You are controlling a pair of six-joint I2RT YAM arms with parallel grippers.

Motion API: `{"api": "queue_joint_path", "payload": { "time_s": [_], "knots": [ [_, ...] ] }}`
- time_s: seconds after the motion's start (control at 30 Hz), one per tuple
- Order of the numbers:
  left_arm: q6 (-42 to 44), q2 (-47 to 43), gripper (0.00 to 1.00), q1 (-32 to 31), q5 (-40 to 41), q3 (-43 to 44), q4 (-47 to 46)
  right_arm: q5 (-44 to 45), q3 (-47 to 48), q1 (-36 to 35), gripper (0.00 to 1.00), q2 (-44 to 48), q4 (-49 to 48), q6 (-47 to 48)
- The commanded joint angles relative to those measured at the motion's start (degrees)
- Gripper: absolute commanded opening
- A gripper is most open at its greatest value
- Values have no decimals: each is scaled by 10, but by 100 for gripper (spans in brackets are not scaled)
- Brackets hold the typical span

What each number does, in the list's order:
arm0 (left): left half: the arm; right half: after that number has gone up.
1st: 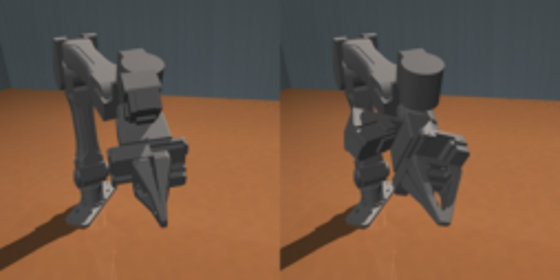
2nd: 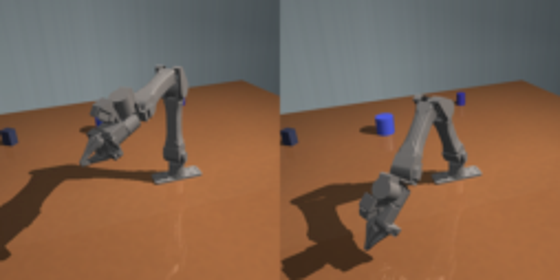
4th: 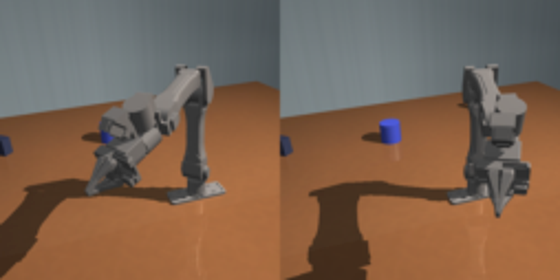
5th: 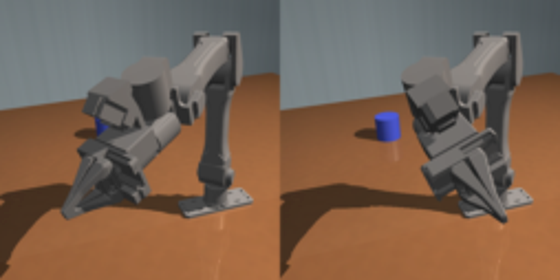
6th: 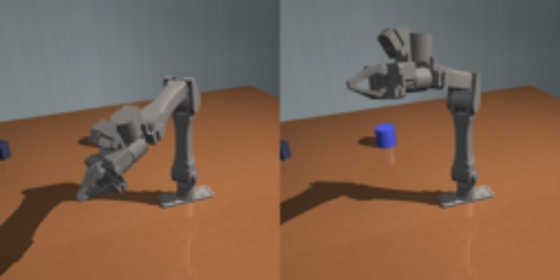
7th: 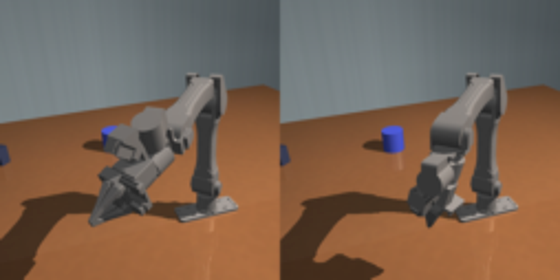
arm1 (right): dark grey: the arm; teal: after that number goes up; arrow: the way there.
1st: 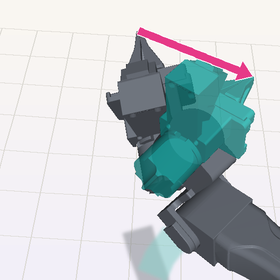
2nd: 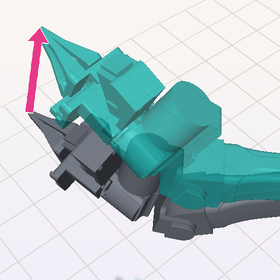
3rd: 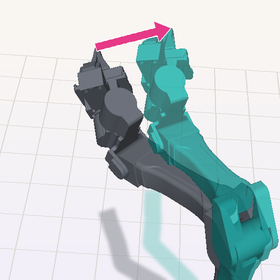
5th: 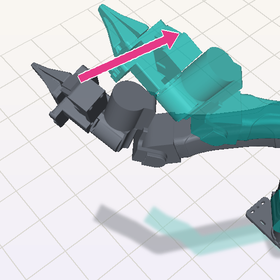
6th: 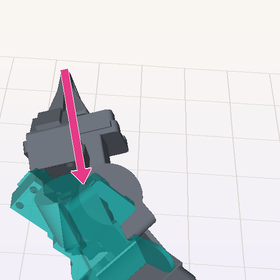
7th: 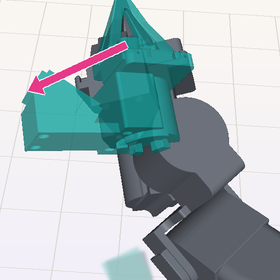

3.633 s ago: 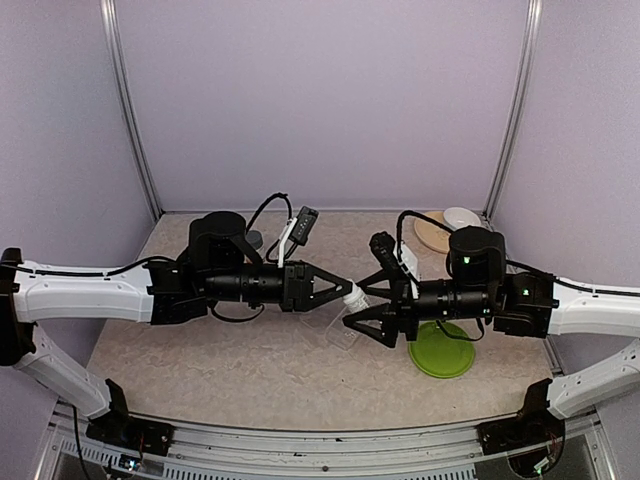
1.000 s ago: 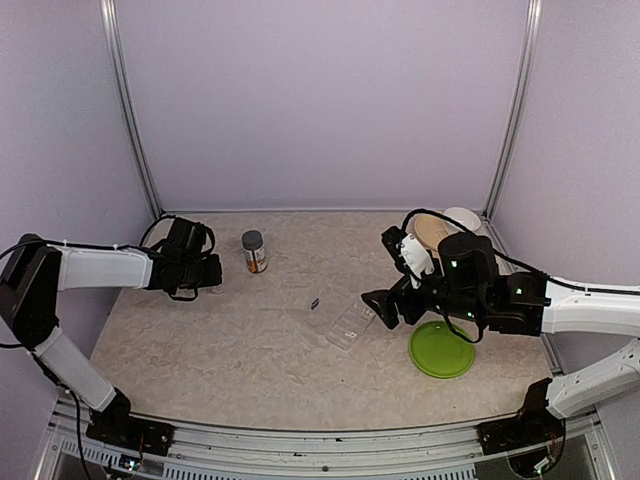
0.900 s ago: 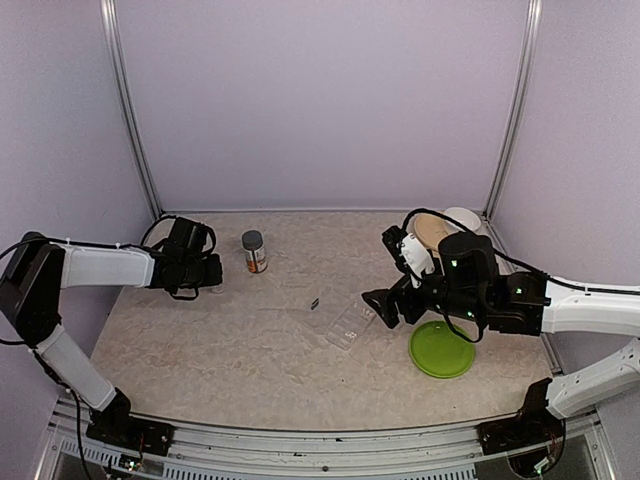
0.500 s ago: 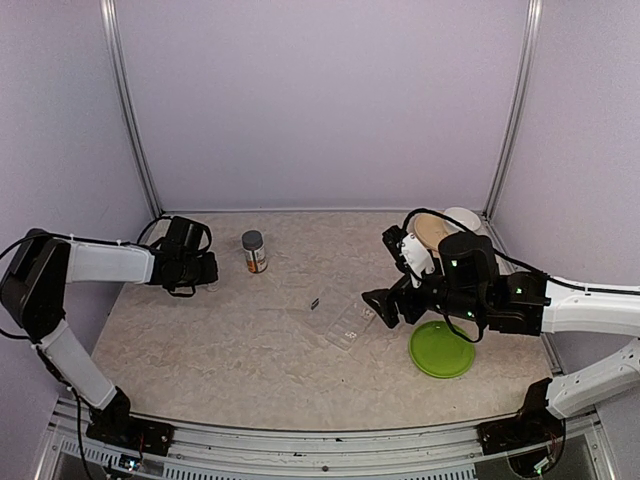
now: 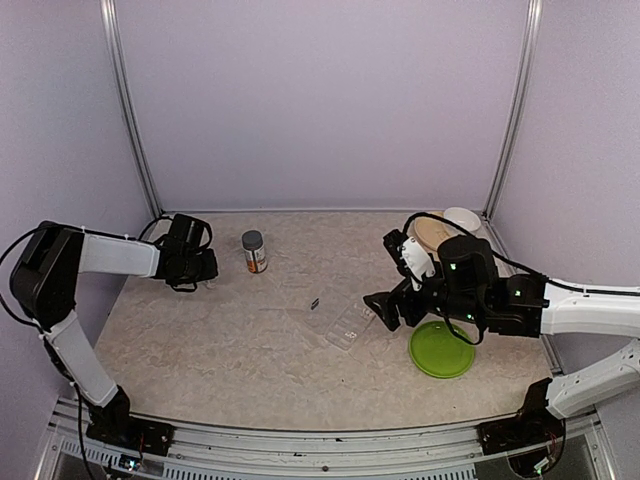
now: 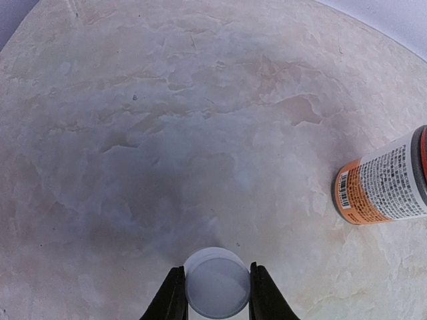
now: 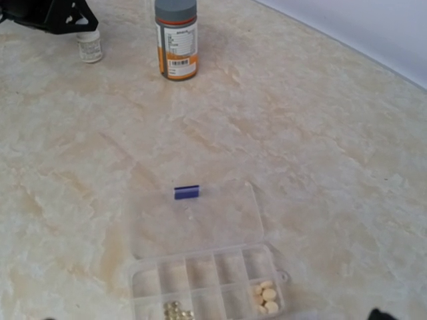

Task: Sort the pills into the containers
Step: Place the pill bottle at the corner of the board.

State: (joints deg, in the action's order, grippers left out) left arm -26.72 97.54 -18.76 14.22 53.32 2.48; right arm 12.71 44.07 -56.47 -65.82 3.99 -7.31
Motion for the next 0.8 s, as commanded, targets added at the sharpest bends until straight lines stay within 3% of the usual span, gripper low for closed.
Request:
{"api": "queue_joint_path", "payload": {
  "time_s": [0.0, 0.23, 0.47, 0.63, 0.77],
  "knots": [
    [-6, 15, 0, 6, 8, 20, -13, 3, -10, 6, 100, 8, -6, -10],
    [-8, 22, 0, 7, 16, 22, -17, 5, -15, 6, 100, 12, -6, -11],
    [-10, 29, 6, 7, 16, 24, -17, 4, -17, 7, 100, 11, -8, -12],
    [-14, 22, 35, 7, 16, 20, -18, 5, -18, 7, 100, 12, -8, -12],
    [-14, 14, 46, 7, 13, 21, -16, 5, -19, 8, 100, 11, -7, -12]
  ]
}}
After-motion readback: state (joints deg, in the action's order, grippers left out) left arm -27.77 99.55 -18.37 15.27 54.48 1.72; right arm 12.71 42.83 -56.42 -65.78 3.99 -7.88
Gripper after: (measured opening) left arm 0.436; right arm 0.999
